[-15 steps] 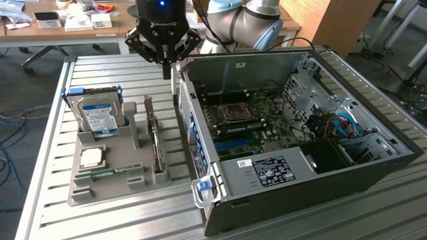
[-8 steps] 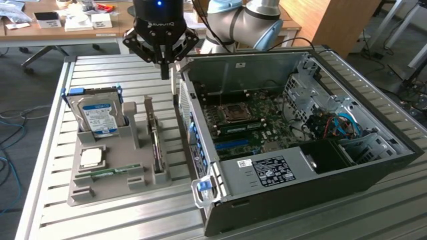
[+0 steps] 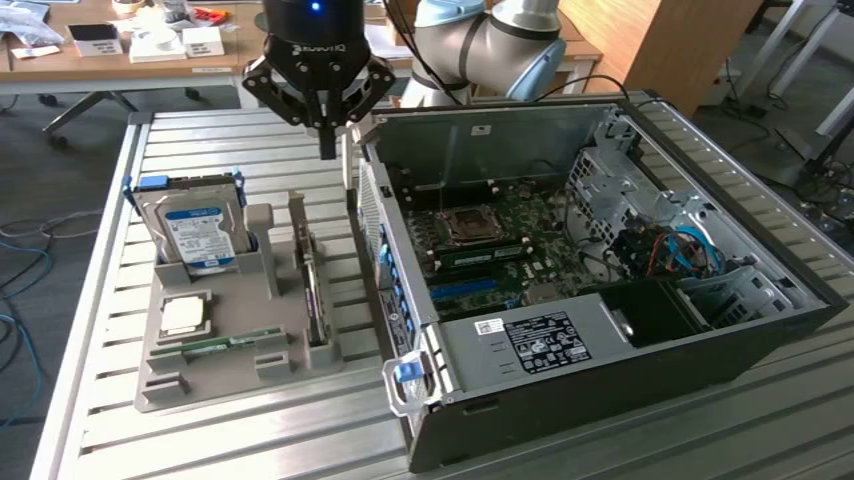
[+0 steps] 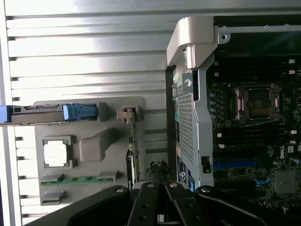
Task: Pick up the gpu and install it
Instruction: 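Reach for the gpu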
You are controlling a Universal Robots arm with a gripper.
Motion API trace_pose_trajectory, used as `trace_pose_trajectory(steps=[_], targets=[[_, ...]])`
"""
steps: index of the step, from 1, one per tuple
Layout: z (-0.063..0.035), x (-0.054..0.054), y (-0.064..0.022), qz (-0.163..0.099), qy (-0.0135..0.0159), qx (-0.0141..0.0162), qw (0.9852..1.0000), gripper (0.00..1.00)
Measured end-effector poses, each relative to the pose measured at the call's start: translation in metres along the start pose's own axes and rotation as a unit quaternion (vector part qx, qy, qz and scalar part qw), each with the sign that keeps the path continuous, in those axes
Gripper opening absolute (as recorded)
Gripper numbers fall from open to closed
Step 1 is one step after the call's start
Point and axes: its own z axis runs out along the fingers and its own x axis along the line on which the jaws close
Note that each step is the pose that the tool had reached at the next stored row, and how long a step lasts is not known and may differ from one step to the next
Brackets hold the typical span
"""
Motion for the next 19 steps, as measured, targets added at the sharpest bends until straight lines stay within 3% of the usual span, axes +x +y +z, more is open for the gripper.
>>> trace_pose_trajectory(steps=[13, 19], targets=[[-0.0004, 0.004, -0.0080, 0.000, 0.0000, 0.0000, 1.0000, 0.11], [-0.0005, 0.016, -0.0099, 0.000, 0.0000, 0.0000, 1.0000, 0.11]])
